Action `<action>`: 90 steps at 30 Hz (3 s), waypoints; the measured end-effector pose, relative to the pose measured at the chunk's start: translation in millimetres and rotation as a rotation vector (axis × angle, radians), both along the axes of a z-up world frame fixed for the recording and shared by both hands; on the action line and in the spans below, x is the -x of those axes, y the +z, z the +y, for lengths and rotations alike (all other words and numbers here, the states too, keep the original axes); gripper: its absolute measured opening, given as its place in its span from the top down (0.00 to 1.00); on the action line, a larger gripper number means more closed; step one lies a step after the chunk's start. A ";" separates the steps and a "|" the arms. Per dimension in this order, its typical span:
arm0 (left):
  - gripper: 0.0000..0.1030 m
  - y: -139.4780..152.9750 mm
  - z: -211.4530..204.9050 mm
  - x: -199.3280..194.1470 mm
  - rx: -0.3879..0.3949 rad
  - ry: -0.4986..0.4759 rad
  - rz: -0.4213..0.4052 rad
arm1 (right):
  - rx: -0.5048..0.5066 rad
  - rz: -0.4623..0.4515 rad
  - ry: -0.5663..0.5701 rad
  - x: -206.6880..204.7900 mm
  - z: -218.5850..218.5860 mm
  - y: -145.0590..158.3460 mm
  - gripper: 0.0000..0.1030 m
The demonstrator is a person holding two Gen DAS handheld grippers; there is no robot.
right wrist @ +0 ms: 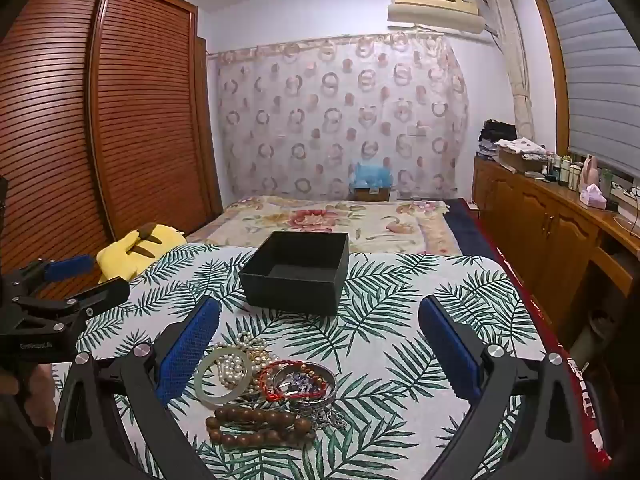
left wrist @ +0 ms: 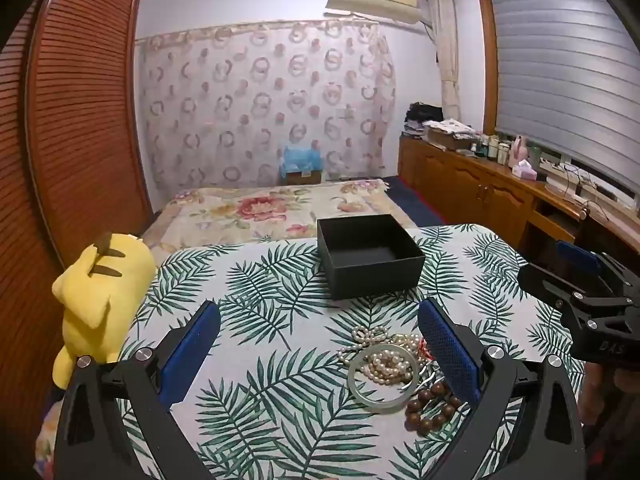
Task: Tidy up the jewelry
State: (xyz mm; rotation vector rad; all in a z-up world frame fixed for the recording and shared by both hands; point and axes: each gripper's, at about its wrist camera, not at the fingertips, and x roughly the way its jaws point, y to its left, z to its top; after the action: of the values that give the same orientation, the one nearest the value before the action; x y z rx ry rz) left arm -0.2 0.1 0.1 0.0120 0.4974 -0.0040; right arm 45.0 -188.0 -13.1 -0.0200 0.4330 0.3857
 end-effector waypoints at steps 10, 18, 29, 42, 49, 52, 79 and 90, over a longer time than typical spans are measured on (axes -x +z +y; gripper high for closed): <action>0.07 1.5 -4.2 1.2 -0.002 0.003 0.001 | -0.004 -0.001 0.000 0.8 0.1 -0.2 0.02; 0.07 0.0 0.3 -0.2 0.007 -0.001 0.000 | -0.005 0.000 -0.002 0.3 0.0 -0.6 0.02; 0.07 4.4 -1.9 4.8 0.008 -0.002 -0.007 | -0.007 -0.003 -0.002 0.7 0.8 -0.1 0.02; 0.07 7.7 -4.0 5.5 0.012 -0.002 -0.007 | -0.009 -0.003 -0.003 1.6 -0.1 1.3 0.02; 0.07 6.7 -3.6 5.2 0.013 -0.001 -0.007 | -0.009 -0.003 -0.004 -0.3 -5.1 1.8 0.02; 0.07 6.3 -3.1 5.0 0.014 -0.001 -0.008 | -0.009 -0.004 -0.003 0.0 -4.9 2.1 0.02; 0.07 5.6 -4.9 4.0 0.018 -0.002 -0.009 | -0.011 -0.008 -0.003 1.2 -5.0 3.0 0.02; 0.07 4.9 -24.8 3.8 0.018 -0.011 -0.004 | -0.012 -0.008 -0.003 1.5 -5.7 1.9 0.02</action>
State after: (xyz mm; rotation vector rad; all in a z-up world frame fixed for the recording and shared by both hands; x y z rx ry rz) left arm -4.0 -24.7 5.0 -0.0030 0.4936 -0.0196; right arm 43.5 -193.7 -11.2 -0.0097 0.4226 0.3850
